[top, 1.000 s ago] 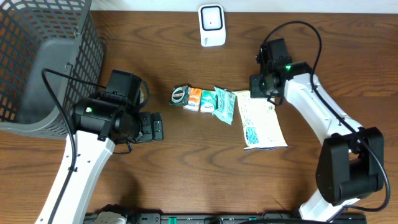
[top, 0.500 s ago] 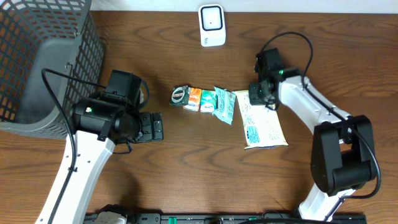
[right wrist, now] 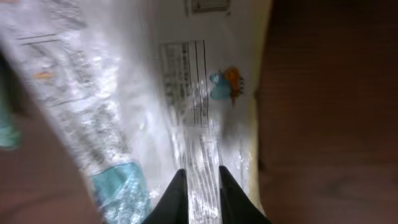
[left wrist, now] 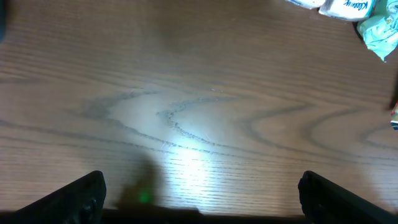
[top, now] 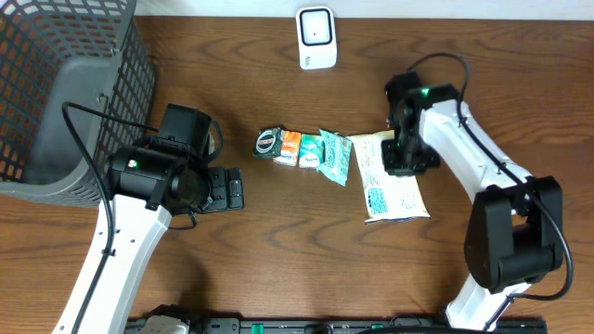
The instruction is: Scan the item barcode
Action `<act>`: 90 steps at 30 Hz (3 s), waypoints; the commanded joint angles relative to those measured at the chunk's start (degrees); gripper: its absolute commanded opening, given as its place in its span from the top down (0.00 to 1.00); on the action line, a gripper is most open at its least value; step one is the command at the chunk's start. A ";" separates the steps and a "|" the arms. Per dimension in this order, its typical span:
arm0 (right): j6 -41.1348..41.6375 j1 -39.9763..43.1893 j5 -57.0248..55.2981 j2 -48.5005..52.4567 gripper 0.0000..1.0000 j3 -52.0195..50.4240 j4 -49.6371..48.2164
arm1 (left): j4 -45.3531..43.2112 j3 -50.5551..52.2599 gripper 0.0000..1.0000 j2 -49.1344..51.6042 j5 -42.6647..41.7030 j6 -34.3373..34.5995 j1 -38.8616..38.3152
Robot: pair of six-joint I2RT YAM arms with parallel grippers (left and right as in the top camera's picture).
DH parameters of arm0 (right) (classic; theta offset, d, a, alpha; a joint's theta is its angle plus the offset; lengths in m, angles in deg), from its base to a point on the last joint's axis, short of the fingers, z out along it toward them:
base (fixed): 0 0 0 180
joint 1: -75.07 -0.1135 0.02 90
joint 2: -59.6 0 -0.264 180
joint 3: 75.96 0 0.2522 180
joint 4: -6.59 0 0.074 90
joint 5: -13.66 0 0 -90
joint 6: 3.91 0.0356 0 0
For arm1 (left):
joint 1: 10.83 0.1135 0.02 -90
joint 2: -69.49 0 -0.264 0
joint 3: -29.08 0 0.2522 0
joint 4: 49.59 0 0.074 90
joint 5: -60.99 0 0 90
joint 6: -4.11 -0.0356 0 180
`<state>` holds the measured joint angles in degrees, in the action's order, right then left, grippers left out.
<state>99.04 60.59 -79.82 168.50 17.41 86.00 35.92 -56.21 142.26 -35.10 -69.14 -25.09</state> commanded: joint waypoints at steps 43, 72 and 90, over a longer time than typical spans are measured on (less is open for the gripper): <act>-23.96 30.08 42.25 0.07 0.03 -8.20 0.09 | 0.15 0.22 0.02 0.20 -0.50 0.50 0.22; -2.78 24.33 44.17 0.07 0.99 -33.40 -35.47 | 0.13 0.22 0.02 0.20 -0.50 0.48 0.22; -19.28 23.32 37.79 0.04 0.99 -15.65 -12.04 | 0.13 0.22 0.03 0.20 -0.50 0.50 0.22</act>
<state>83.78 85.20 -37.27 168.00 0.15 73.54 35.92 -56.21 142.26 -35.10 -69.16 -25.09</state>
